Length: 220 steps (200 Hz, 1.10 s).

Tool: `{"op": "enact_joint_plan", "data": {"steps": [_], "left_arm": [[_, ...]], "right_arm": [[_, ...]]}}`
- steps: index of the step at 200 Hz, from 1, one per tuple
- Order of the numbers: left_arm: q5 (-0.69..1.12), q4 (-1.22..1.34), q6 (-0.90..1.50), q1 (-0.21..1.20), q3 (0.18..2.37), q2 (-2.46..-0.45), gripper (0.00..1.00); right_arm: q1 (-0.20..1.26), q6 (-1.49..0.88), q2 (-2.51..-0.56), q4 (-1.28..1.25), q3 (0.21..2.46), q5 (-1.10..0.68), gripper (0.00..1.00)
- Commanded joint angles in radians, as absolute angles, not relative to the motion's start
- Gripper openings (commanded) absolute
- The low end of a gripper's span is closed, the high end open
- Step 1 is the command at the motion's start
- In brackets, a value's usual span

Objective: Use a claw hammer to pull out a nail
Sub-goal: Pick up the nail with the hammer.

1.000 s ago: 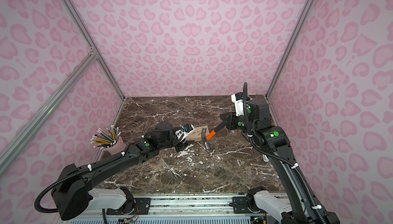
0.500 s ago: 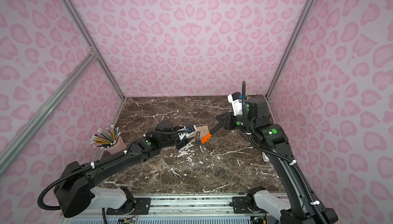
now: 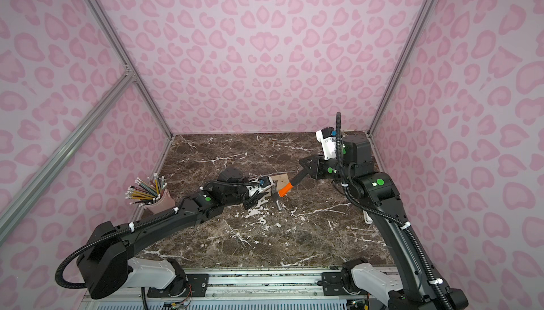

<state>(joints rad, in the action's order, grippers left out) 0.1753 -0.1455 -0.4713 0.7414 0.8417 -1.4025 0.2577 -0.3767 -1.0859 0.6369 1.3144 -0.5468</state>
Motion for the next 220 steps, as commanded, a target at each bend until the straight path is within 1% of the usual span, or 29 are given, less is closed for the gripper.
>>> {"op": "enact_joint_plan", "data": {"steps": [1, 39, 52, 66, 79, 90, 115, 145, 173, 220], "left_arm": [[0.179, -0.12, -0.472, 0.74, 0.842, -1.408, 0.29], [0.184, -0.118, -0.462, 0.741, 0.855, -1.421, 0.23], [0.188, -0.125, -0.462, 0.741, 0.866, -1.431, 0.17], [0.188, -0.131, -0.462, 0.741, 0.877, -1.443, 0.12], [0.187, -0.126, -0.457, 0.742, 0.881, -1.448, 0.05], [0.189, -0.118, -0.452, 0.741, 0.884, -1.448, 0.03], [0.19, -0.097, -0.448, 0.741, 0.88, -1.431, 0.03], [0.19, -0.072, -0.438, 0.741, 0.877, -1.404, 0.03], [0.162, -0.09, -0.402, 0.741, 0.894, -1.409, 0.03], [0.087, -0.146, -0.186, 0.699, 0.91, -1.401, 0.03]], "right_arm": [[0.257, -0.408, -1.08, 0.55, 1.325, -0.573, 0.0], [0.258, -0.408, -1.074, 0.552, 1.318, -0.571, 0.0], [0.258, -0.409, -1.072, 0.547, 1.315, -0.574, 0.0], [0.257, -0.411, -1.072, 0.546, 1.314, -0.575, 0.0], [0.257, -0.409, -1.073, 0.546, 1.31, -0.577, 0.0], [0.257, -0.406, -1.074, 0.55, 1.308, -0.575, 0.0], [0.258, -0.388, -1.08, 0.568, 1.3, -0.559, 0.0], [0.257, -0.386, -1.085, 0.541, 1.267, -0.608, 0.0], [0.257, -0.387, -1.075, 0.527, 1.246, -0.6, 0.0], [0.256, -0.38, -1.049, 0.522, 1.211, -0.54, 0.0]]}}
